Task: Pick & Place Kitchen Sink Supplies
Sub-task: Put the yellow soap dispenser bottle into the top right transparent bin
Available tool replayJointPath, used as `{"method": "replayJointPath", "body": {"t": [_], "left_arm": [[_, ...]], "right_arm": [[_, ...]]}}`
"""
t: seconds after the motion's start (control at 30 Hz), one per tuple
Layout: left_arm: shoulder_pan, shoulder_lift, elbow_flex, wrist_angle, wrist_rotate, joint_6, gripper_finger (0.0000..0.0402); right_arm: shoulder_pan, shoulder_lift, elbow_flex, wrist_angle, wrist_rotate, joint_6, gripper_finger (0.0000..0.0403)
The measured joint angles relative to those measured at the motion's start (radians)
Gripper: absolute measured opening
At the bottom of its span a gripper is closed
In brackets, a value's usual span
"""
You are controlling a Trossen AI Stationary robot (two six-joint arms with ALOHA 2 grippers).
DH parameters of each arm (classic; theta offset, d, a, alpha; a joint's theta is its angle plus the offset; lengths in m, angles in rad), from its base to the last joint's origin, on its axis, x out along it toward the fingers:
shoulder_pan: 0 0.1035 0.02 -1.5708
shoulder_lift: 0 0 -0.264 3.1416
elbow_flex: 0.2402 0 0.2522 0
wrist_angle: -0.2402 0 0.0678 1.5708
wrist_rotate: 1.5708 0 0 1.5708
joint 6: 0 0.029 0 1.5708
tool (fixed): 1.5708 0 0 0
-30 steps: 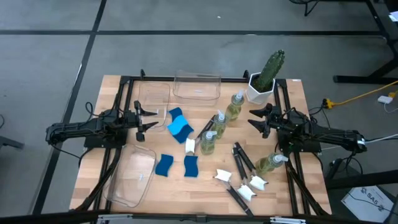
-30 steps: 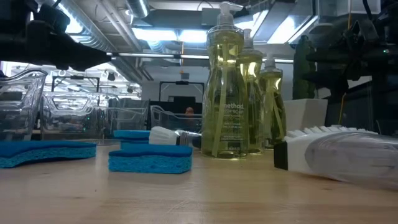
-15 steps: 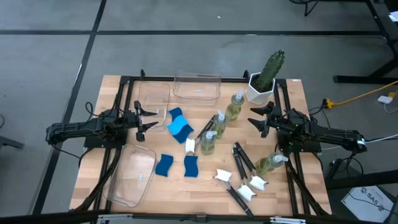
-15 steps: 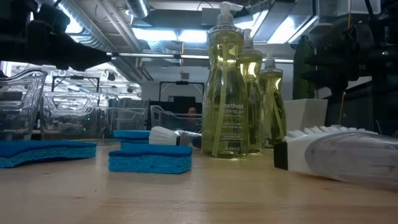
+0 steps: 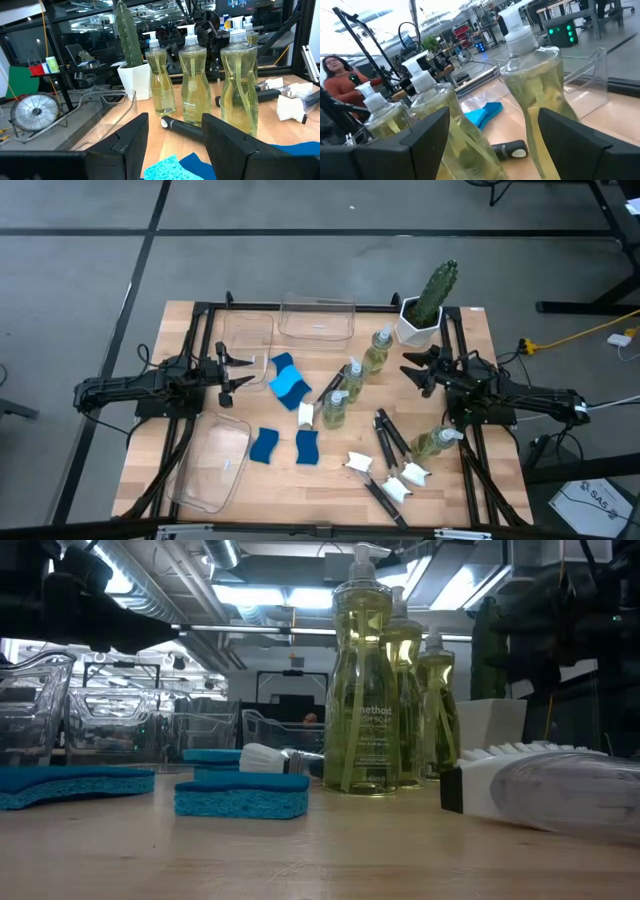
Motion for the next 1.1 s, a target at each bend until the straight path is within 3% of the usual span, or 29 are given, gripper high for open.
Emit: {"method": "replayJointPath", "body": {"t": [0.4,0.67,1.1], "left_arm": [[0.0,0.0,0.0,0.0,0.0,0.0,0.0178],[0.0,0.0,0.0,0.0,0.0,0.0,0.0179],[0.0,0.0,0.0,0.0,0.0,0.0,0.0178]], "right_arm": [[0.031,0.0,0.003,0.183,-0.027,-0.102,0.03],[0.09,0.06,0.1,0.185,-0.023,-0.232,0.03],[0.105,0.432,0.244,0.181,0.256,-0.381,0.03]]}}
